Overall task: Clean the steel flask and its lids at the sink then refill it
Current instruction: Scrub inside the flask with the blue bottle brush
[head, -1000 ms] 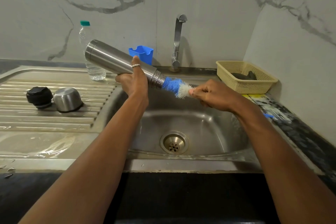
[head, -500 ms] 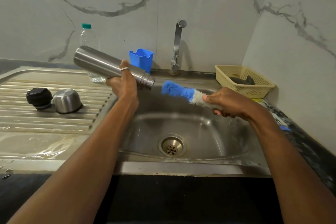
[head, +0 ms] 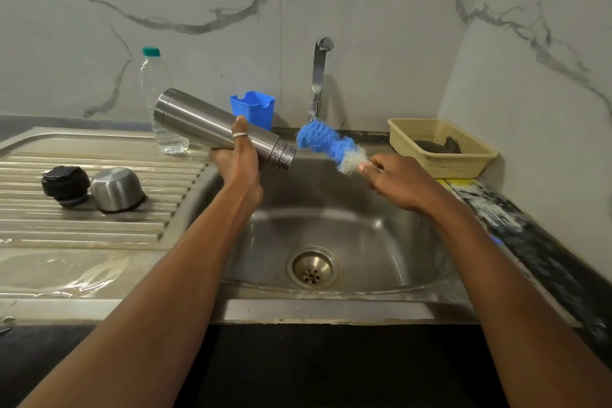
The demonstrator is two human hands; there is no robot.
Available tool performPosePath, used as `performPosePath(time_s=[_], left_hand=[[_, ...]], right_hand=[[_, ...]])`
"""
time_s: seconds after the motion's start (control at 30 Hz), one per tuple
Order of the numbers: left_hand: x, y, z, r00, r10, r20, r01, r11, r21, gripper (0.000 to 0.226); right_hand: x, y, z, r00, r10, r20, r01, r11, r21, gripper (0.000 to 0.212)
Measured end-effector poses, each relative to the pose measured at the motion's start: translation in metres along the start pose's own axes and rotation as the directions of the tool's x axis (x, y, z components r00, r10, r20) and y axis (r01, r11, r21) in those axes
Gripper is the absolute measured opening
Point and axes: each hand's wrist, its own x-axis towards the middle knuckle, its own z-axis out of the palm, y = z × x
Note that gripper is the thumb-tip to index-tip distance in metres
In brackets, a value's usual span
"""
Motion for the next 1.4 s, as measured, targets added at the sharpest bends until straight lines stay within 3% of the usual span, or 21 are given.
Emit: performPosePath(time_s=[0.1, 0.27, 0.43, 0.57, 0.7, 0.8, 0.9, 1.0, 1.1, 1.4], left_hand=[[0.0, 0.001, -0.001, 1.0, -0.012, 0.006, 0.012, 0.999, -0.032, 0.055], [-0.002, 0.002, -0.001, 0.997, -0.067, 0.026, 0.067, 0.998, -0.017, 0.048], [-0.001, 0.004, -0.001, 0.993, -0.114, 0.015, 0.114, 0.991, -0.064, 0.051], [0.002, 0.005, -0.001, 0.992, -0.123, 0.006, 0.123, 0.99, -0.074, 0.052], [0.006, 0.005, -0.001, 0.994, -0.109, -0.019, 0.107, 0.991, -0.076, 0.054], [0.004, 0.007, -0.002, 0.992, -0.127, -0.029, 0.124, 0.99, -0.072, 0.059], [0.001, 0.009, -0.003, 0.99, -0.138, -0.004, 0.137, 0.984, -0.11, 0.084], [0.003, 0.007, -0.002, 0.993, -0.118, 0.011, 0.118, 0.976, -0.184, 0.075], [0.004, 0.007, -0.002, 0.991, -0.132, 0.01, 0.131, 0.975, -0.181, 0.065], [0.011, 0.005, -0.003, 0.983, -0.173, 0.066, 0.183, 0.962, -0.201, 0.06]], right_hand=[[0.0, -0.003, 0.0, 1.0, 0.017, 0.009, -0.018, 0.998, 0.056, 0.031], [-0.009, -0.015, -0.004, 0.997, -0.014, -0.072, 0.027, 0.983, 0.181, 0.053], [-0.015, -0.022, -0.002, 0.999, -0.045, -0.018, 0.048, 0.915, 0.4, 0.046], [-0.013, -0.024, 0.001, 0.991, -0.128, -0.032, 0.13, 0.904, 0.406, 0.05], [-0.012, -0.025, 0.004, 0.96, -0.268, -0.077, 0.279, 0.913, 0.299, 0.066], [-0.011, -0.027, 0.009, 0.952, -0.283, -0.114, 0.305, 0.904, 0.299, 0.057], [-0.008, -0.028, 0.013, 0.951, -0.272, -0.148, 0.303, 0.912, 0.276, 0.047], [-0.005, -0.025, 0.017, 0.952, -0.222, -0.209, 0.271, 0.931, 0.245, 0.047], [-0.006, -0.027, 0.018, 0.941, -0.266, -0.208, 0.312, 0.921, 0.234, 0.048], [-0.007, -0.024, 0.022, 0.929, -0.279, -0.243, 0.332, 0.918, 0.216, 0.051]])
